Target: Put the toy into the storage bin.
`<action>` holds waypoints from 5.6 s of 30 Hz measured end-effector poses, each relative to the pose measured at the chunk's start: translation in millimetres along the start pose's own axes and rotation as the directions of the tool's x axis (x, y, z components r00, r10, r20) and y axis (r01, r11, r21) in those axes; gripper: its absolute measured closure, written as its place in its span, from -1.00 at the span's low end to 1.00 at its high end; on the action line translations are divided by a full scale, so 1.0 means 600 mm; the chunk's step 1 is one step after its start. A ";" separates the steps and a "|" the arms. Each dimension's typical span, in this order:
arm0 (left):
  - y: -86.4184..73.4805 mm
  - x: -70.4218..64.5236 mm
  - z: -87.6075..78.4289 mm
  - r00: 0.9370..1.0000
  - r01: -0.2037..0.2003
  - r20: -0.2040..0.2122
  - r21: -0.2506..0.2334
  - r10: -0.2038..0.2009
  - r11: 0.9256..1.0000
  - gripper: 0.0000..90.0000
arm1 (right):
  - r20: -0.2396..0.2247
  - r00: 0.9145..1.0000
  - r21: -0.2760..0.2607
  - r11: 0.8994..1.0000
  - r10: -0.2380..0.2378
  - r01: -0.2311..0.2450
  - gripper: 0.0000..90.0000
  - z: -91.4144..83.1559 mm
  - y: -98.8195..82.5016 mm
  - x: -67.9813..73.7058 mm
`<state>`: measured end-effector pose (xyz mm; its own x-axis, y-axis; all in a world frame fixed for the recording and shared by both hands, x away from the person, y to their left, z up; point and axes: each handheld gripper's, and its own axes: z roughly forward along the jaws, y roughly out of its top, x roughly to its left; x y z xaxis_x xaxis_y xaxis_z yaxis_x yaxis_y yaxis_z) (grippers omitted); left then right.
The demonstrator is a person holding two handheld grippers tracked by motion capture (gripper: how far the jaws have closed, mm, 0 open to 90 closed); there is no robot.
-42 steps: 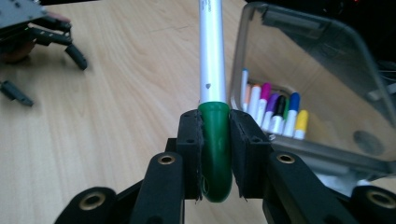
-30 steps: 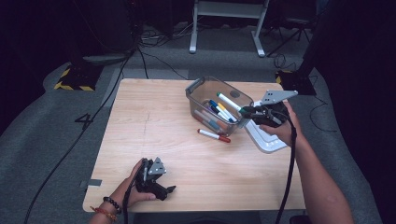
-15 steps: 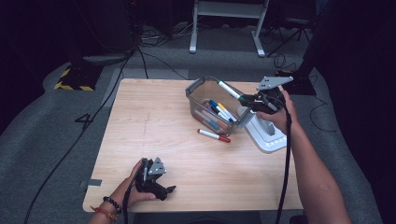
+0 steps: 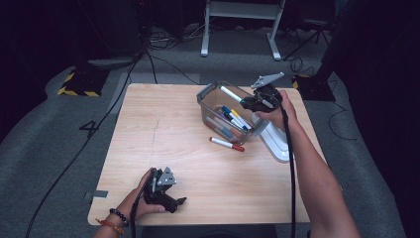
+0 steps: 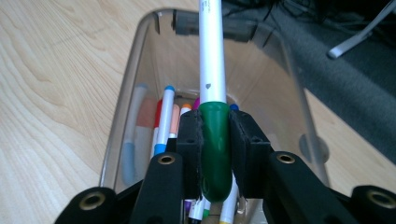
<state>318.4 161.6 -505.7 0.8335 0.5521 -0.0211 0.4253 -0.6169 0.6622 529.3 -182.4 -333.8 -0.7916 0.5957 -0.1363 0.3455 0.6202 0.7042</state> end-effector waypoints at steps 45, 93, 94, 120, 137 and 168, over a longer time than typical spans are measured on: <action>0.000 0.000 0.000 1.000 -0.002 0.001 -0.001 0.002 1.000 -1.00 | -0.067 0.997 0.195 0.980 0.042 -0.028 0.30 0.094 -0.010 0.020; 0.000 0.000 0.000 1.000 -0.002 0.003 -0.001 0.002 1.000 -1.00 | -0.173 0.985 -0.025 1.000 0.013 -0.017 -0.33 0.059 -0.268 0.115; 0.000 0.000 0.000 1.000 -0.001 0.002 -0.001 0.001 1.000 -1.00 | -0.169 0.985 -0.013 1.000 0.017 -0.019 -0.32 0.066 -0.269 0.113; 0.000 0.000 0.000 1.000 0.000 0.001 0.000 0.000 1.000 -1.00 | -0.223 0.975 -0.002 1.000 -0.010 0.010 -0.24 0.123 -0.231 0.171; 0.000 0.000 0.000 1.000 -0.001 -0.001 0.000 0.001 1.000 -0.99 | -0.230 0.972 0.056 0.997 -0.039 0.053 0.55 0.134 -0.194 0.205; 0.000 0.000 0.000 1.000 -0.001 0.001 -0.001 0.001 1.000 -1.00 | -0.240 0.963 -0.102 0.989 -0.125 0.103 0.67 0.034 -0.185 0.202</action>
<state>318.6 161.5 -505.8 0.8345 0.5505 -0.0214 0.4239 -0.6169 0.6632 405.4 -168.7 -442.6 -0.9262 0.3733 -0.0522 0.2086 0.6230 0.7539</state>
